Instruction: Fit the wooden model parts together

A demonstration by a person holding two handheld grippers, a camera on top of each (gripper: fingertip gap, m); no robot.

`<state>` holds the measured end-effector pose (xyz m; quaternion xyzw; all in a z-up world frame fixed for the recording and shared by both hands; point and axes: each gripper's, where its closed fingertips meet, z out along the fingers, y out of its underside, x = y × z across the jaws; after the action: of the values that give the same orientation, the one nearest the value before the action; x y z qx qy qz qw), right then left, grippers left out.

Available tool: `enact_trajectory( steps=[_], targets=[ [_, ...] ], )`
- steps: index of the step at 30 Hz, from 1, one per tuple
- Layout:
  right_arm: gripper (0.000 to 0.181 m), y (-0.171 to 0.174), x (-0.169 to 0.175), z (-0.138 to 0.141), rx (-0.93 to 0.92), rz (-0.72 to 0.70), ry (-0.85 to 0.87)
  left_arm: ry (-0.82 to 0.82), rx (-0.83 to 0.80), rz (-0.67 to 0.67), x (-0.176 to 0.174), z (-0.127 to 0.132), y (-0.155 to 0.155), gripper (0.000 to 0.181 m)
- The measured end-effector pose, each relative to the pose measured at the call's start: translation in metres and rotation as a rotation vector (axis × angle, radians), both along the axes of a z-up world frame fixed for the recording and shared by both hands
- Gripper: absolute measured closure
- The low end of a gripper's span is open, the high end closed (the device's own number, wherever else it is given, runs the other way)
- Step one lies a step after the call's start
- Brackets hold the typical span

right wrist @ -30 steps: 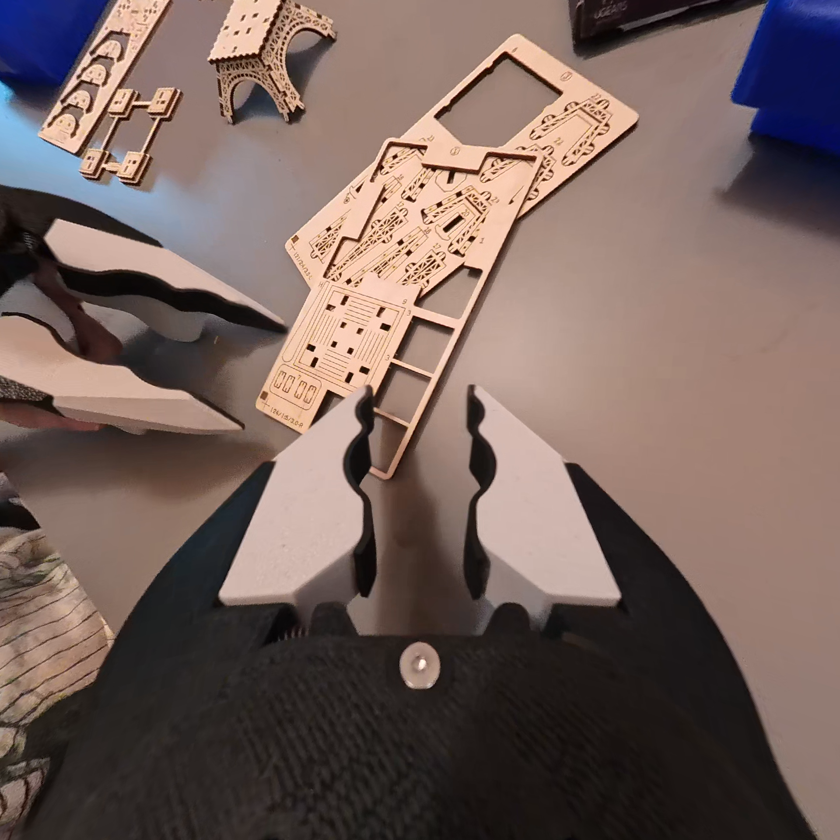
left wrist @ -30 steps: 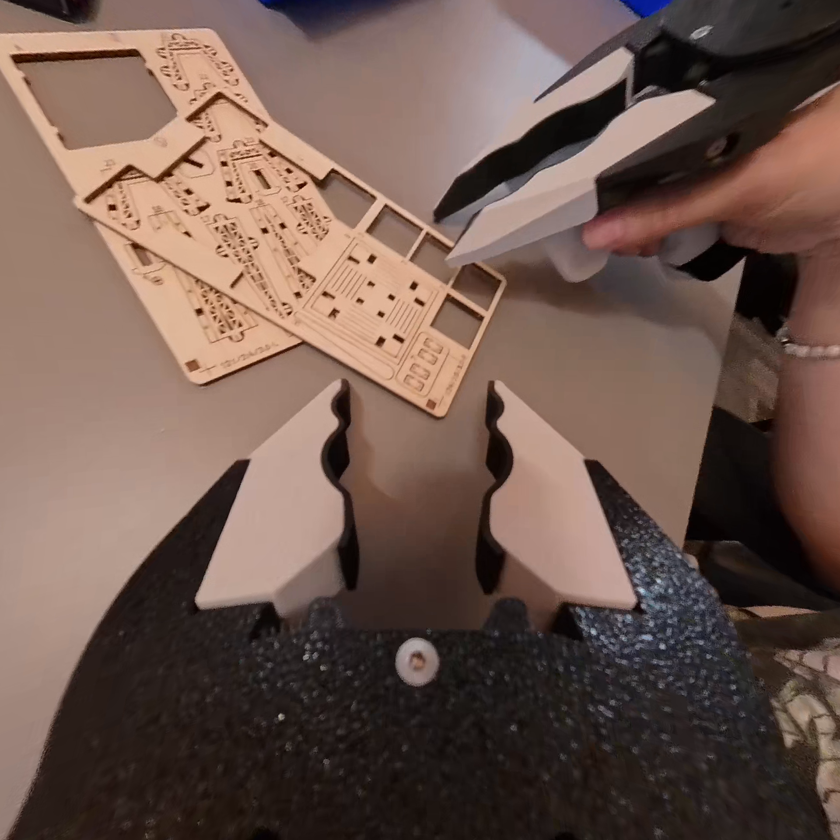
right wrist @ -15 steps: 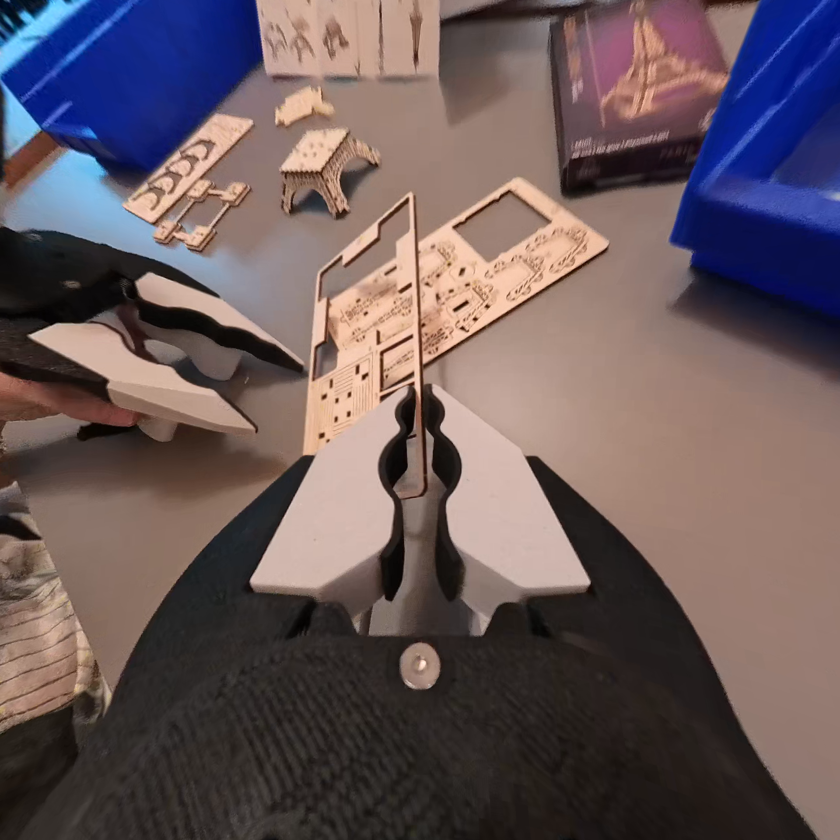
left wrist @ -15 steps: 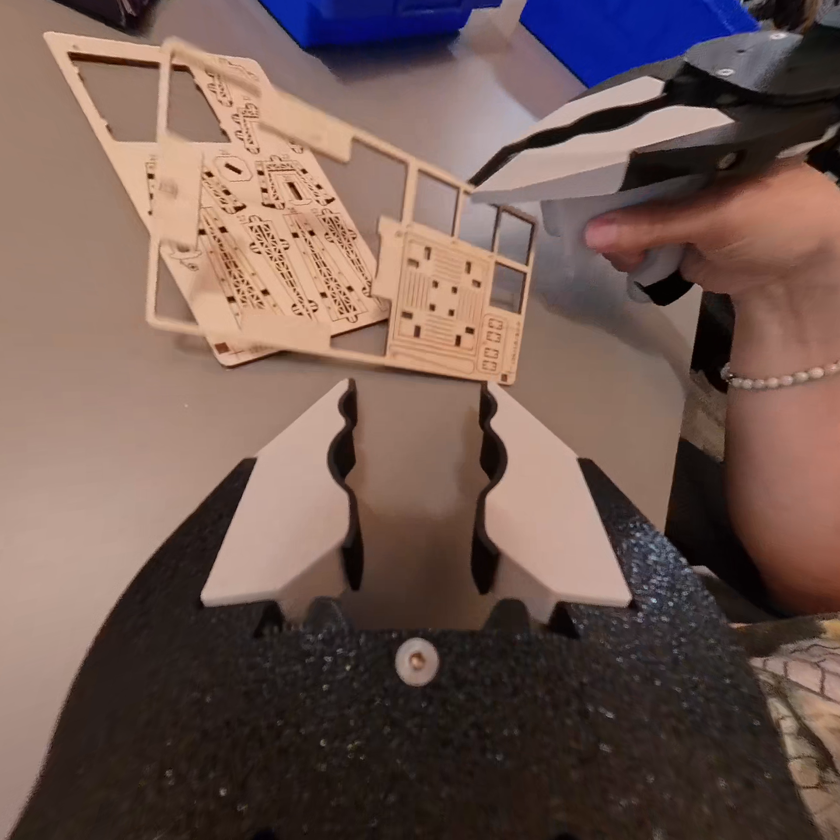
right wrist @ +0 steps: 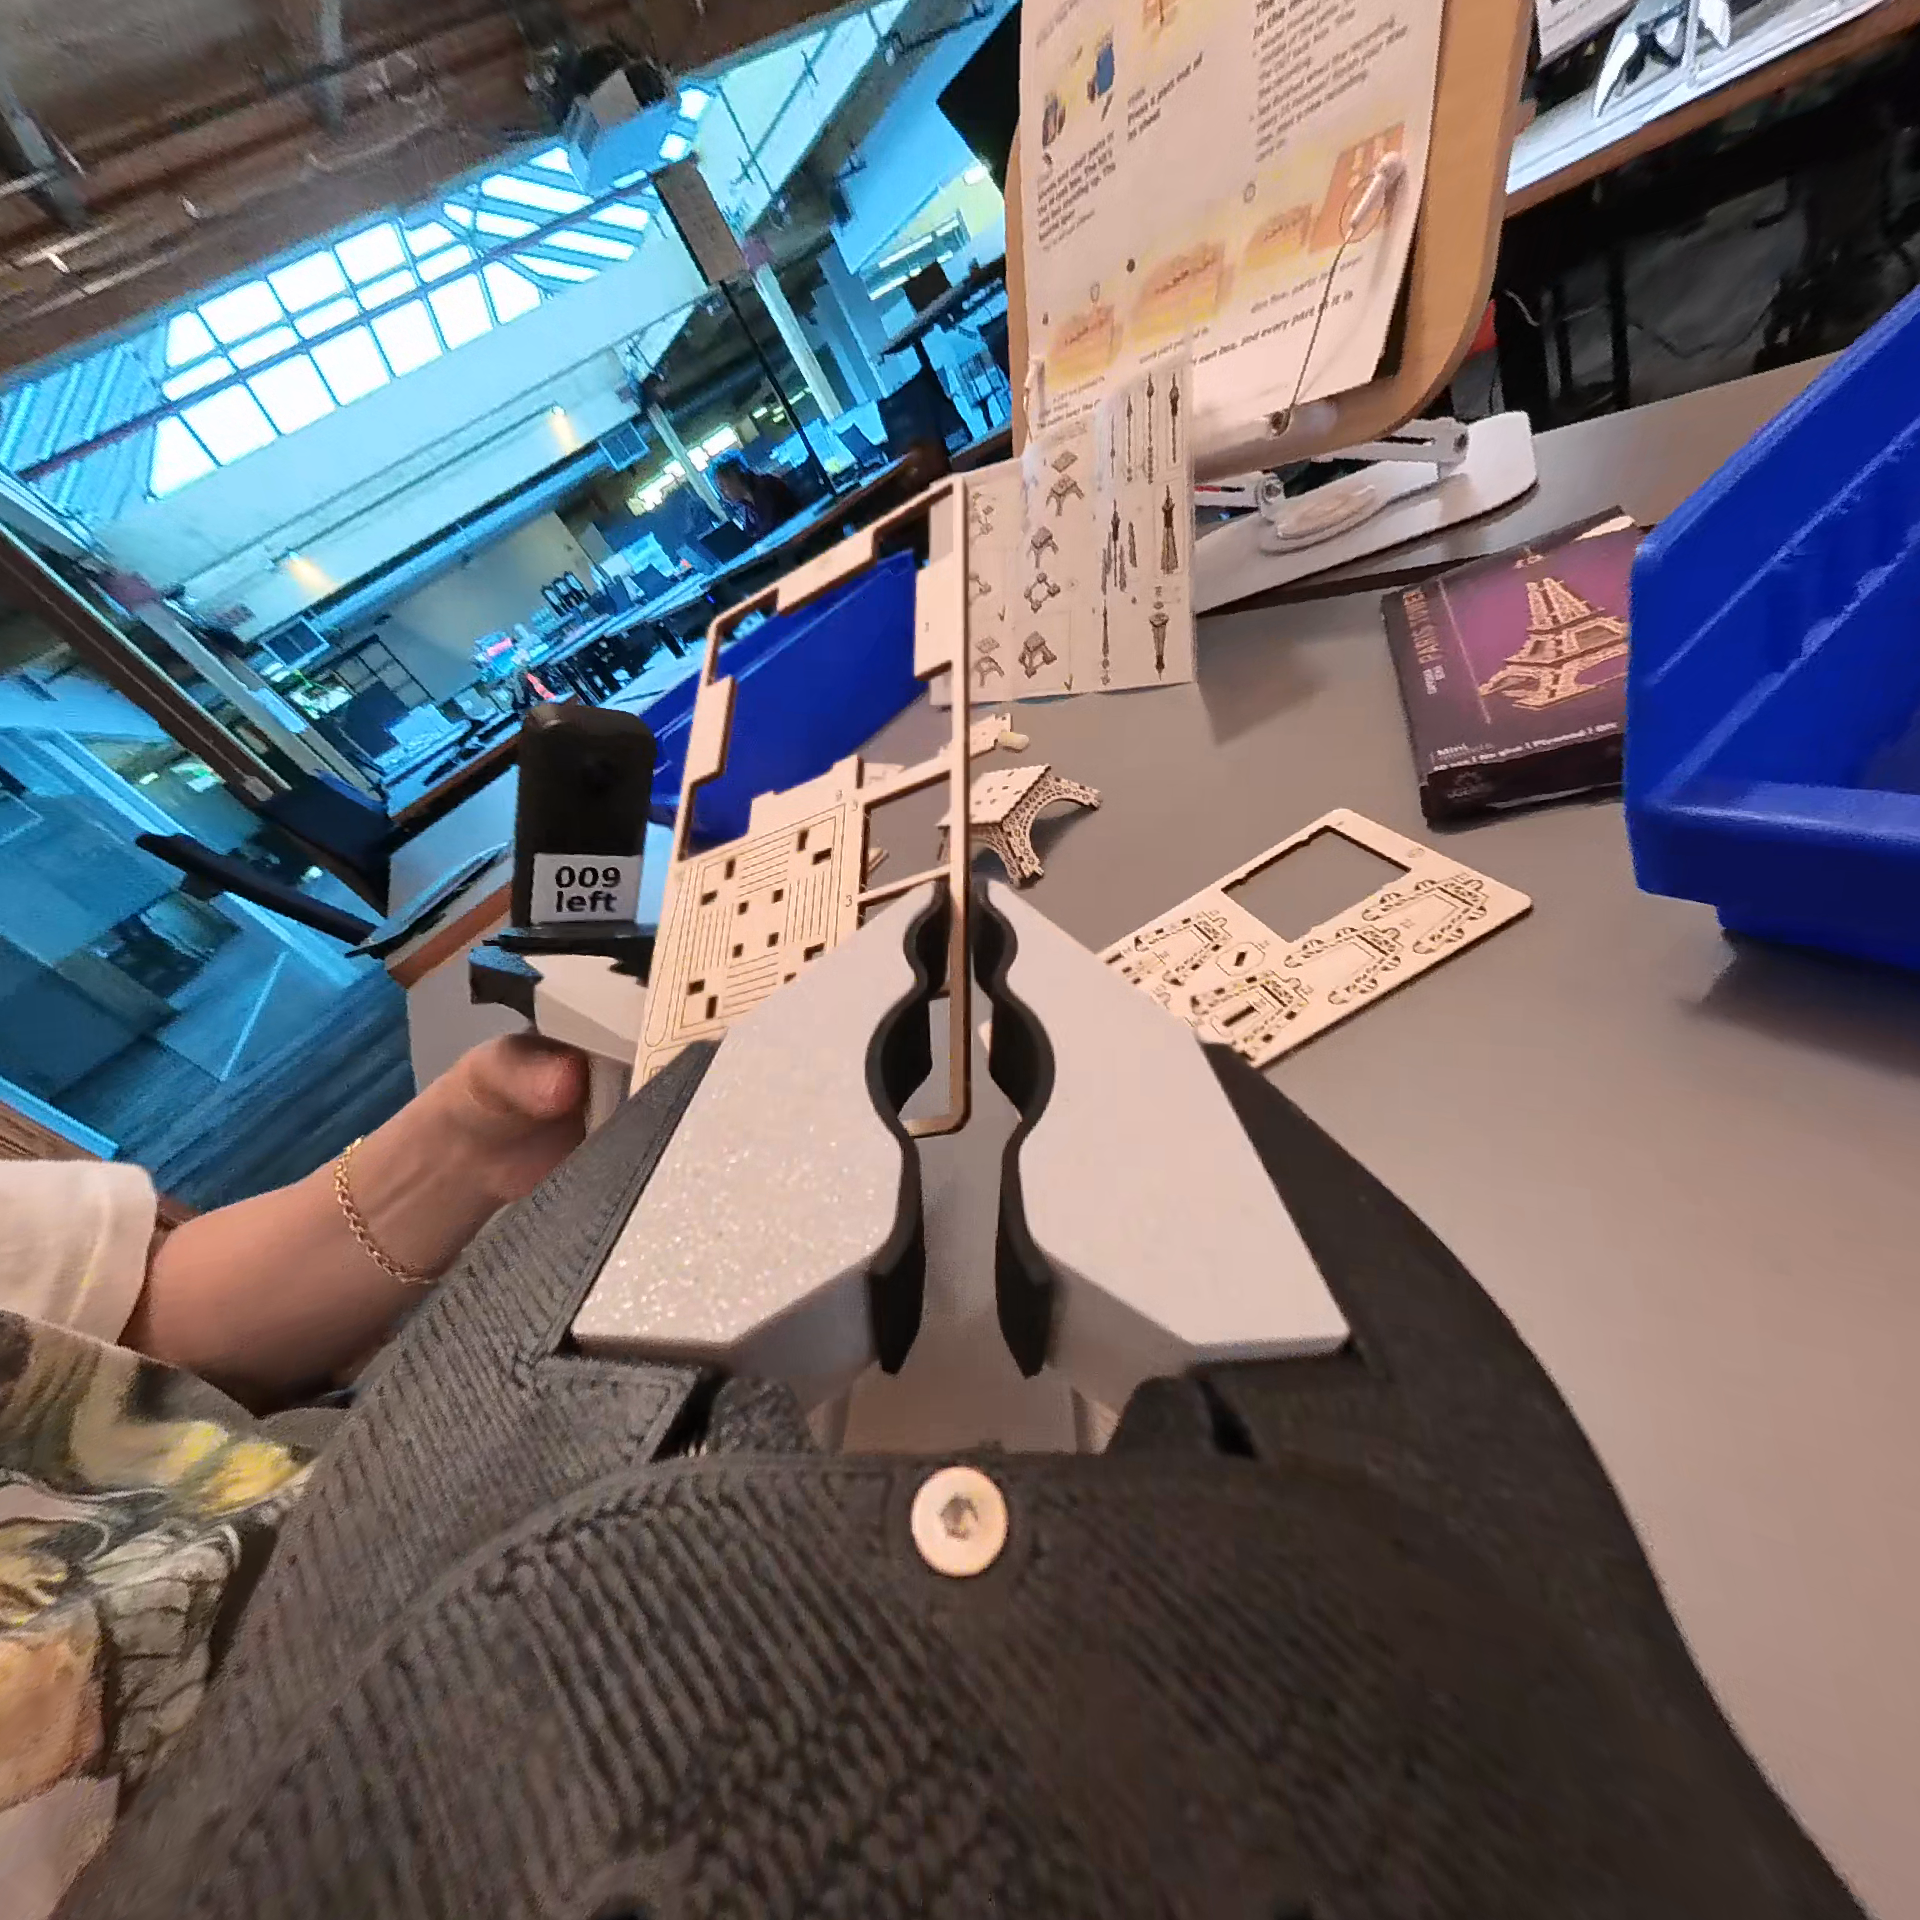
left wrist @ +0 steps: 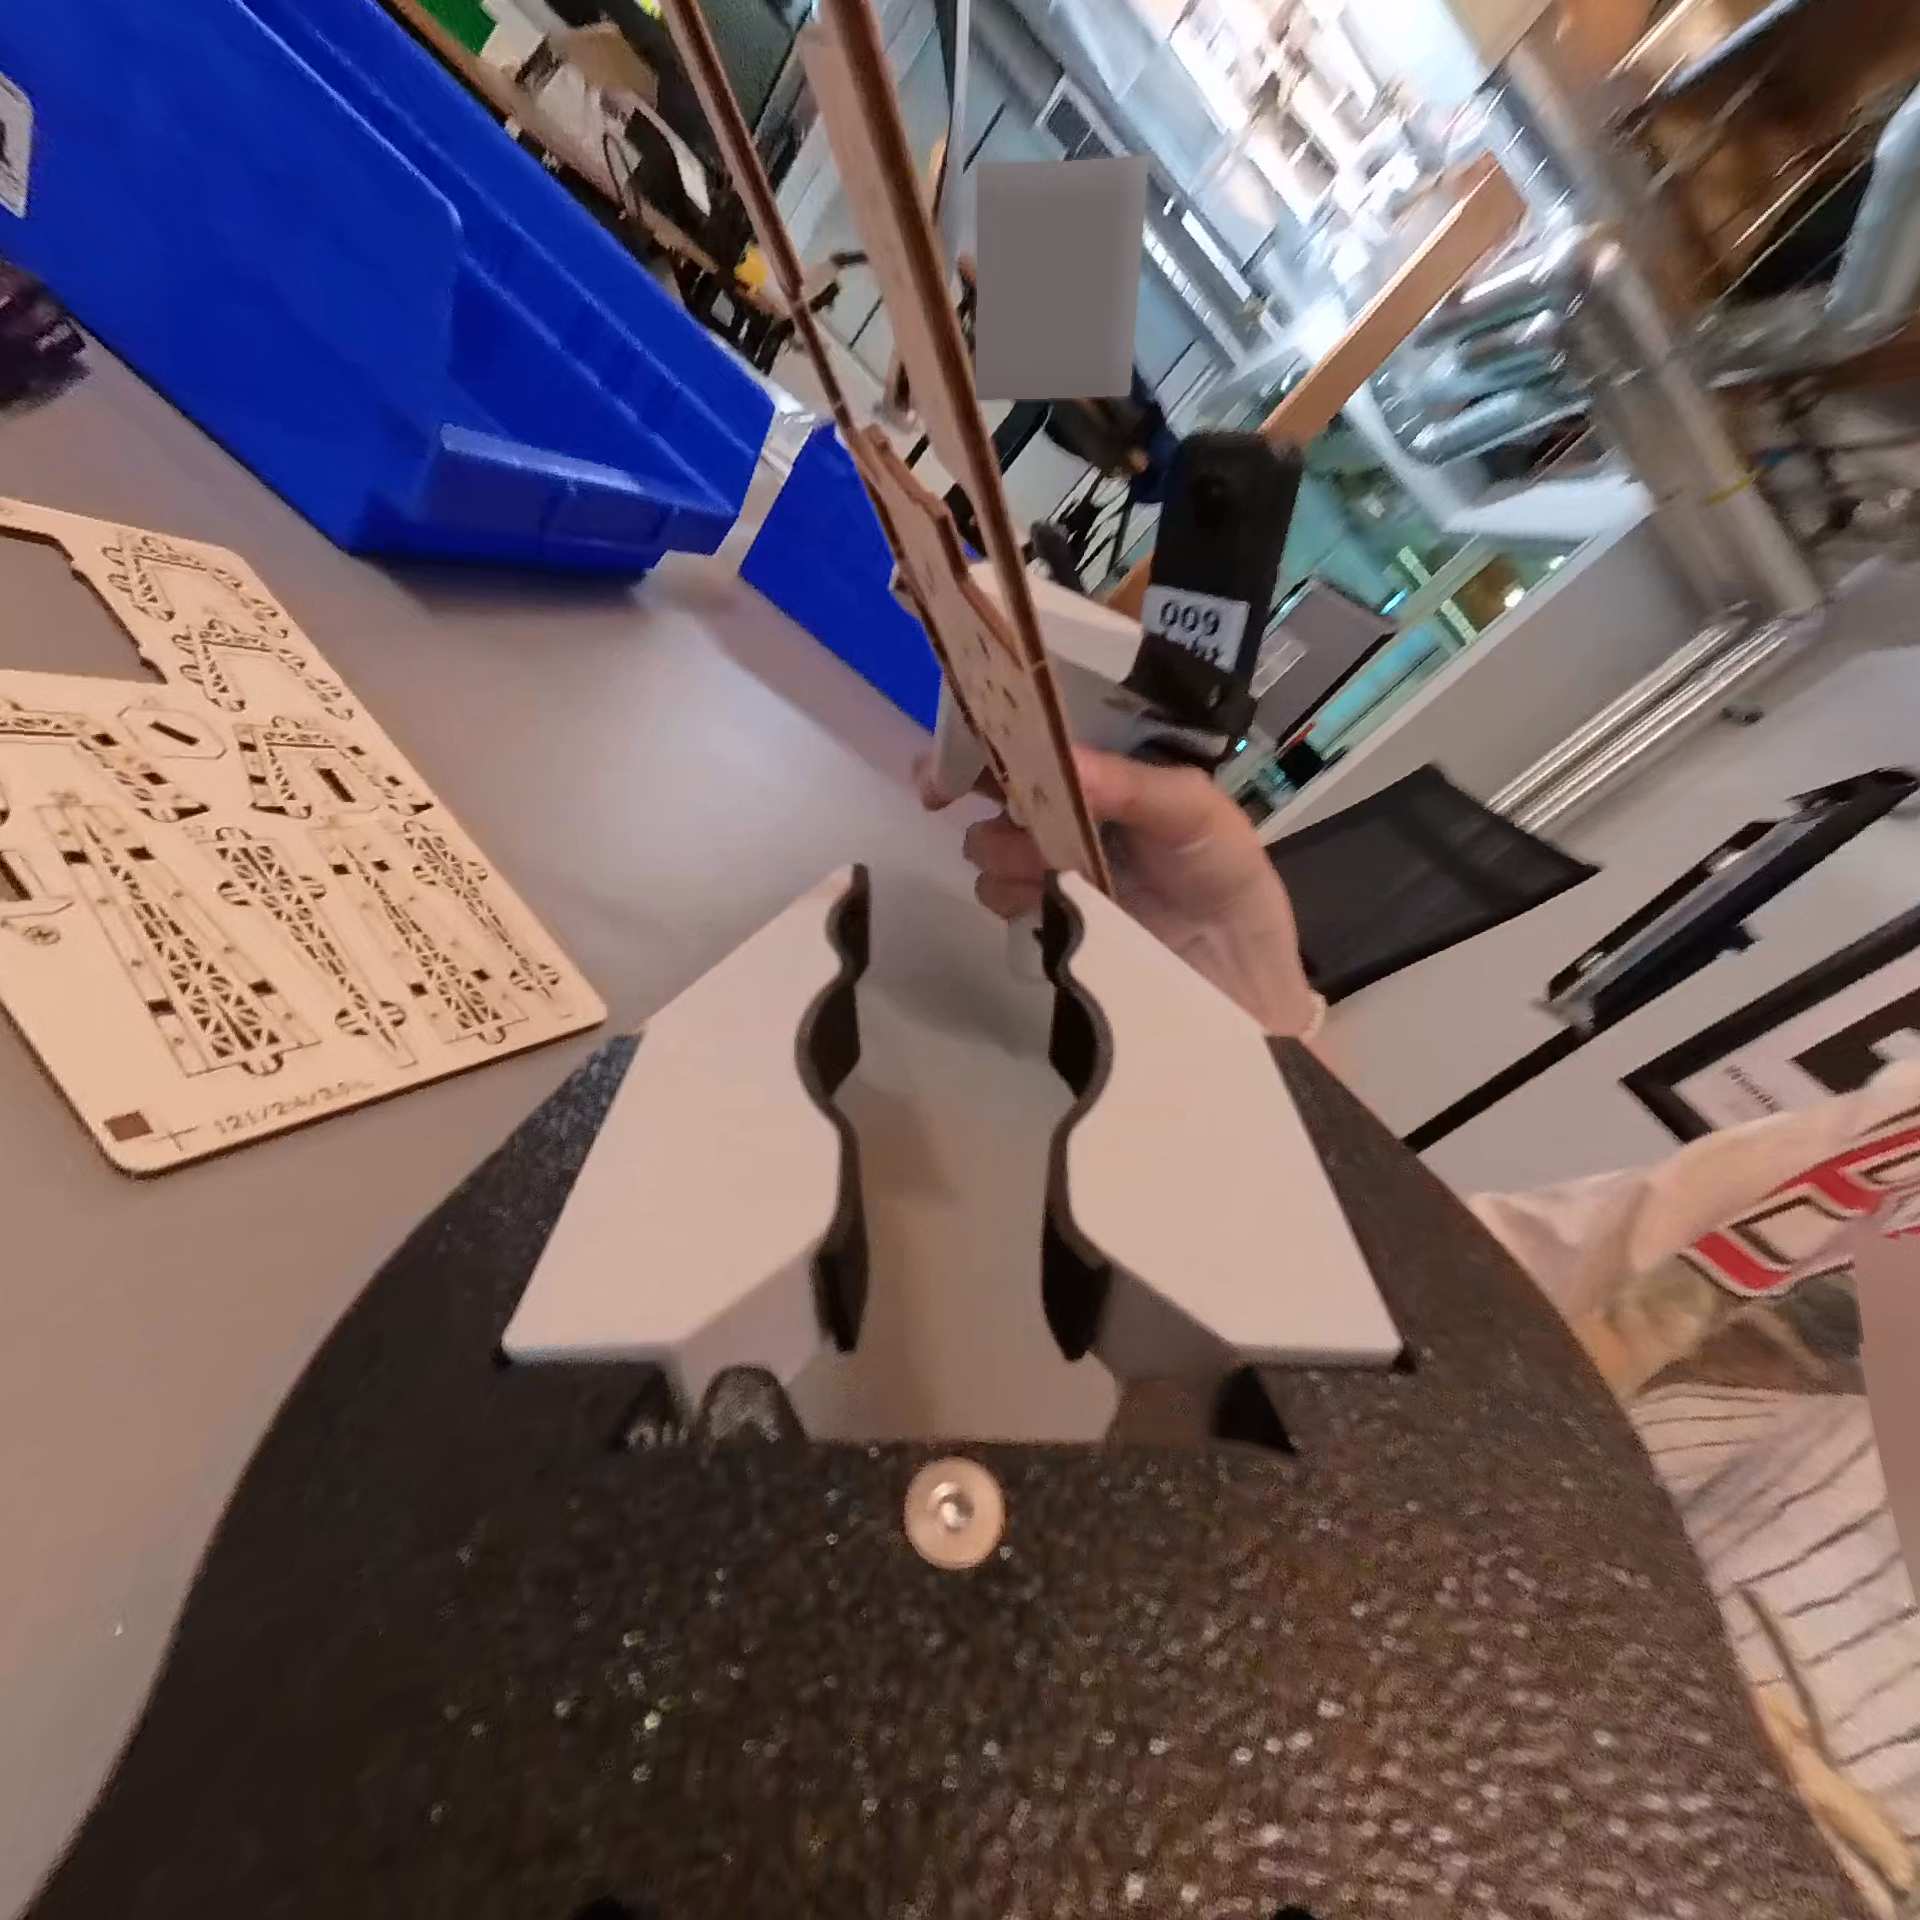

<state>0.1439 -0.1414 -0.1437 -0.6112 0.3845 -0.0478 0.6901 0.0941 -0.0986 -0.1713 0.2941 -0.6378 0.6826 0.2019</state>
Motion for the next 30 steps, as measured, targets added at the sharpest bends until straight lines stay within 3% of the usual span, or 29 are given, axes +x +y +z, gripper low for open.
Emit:
enact_trajectory(
  steps=[4, 7, 13, 18, 20, 23, 27, 30],
  targets=[
    [0.18, 0.005, 0.006, -0.002, -0.021, -0.033, -0.019, 0.029, -0.065, -0.034, -0.004, 0.007, 0.012, 0.144],
    [0.18, 0.008, 0.006, 0.002, 0.018, -0.023, -0.021, -0.028, 0.006, -0.026, -0.006, -0.001, 0.019, 0.139],
    [0.18, 0.019, 0.006, 0.001, 0.063, -0.006, -0.016, -0.051, 0.101, 0.067, 0.006, -0.014, 0.029, 0.148],
    [0.18, 0.03, 0.004, 0.007, 0.106, -0.004, -0.027, -0.043, 0.124, 0.091, 0.01, -0.02, 0.037, 0.131],
    [0.18, 0.039, 0.002, 0.005, 0.097, 0.004, -0.028, -0.057, 0.091, 0.063, 0.006, -0.014, 0.036, 0.141],
    [0.179, 0.053, -0.001, -0.003, 0.105, 0.037, -0.002, -0.094, 0.041, 0.066, 0.006, -0.003, 0.04, 0.174],
    [0.177, 0.058, -0.005, -0.006, 0.163, 0.053, 0.027, -0.101, 0.066, 0.078, 0.01, -0.005, 0.053, 0.181],
    [0.127, 0.052, -0.006, -0.012, 0.157, 0.043, 0.062, -0.072, 0.027, 0.142, 0.021, 0.0, 0.071, 0.181]
  ],
)
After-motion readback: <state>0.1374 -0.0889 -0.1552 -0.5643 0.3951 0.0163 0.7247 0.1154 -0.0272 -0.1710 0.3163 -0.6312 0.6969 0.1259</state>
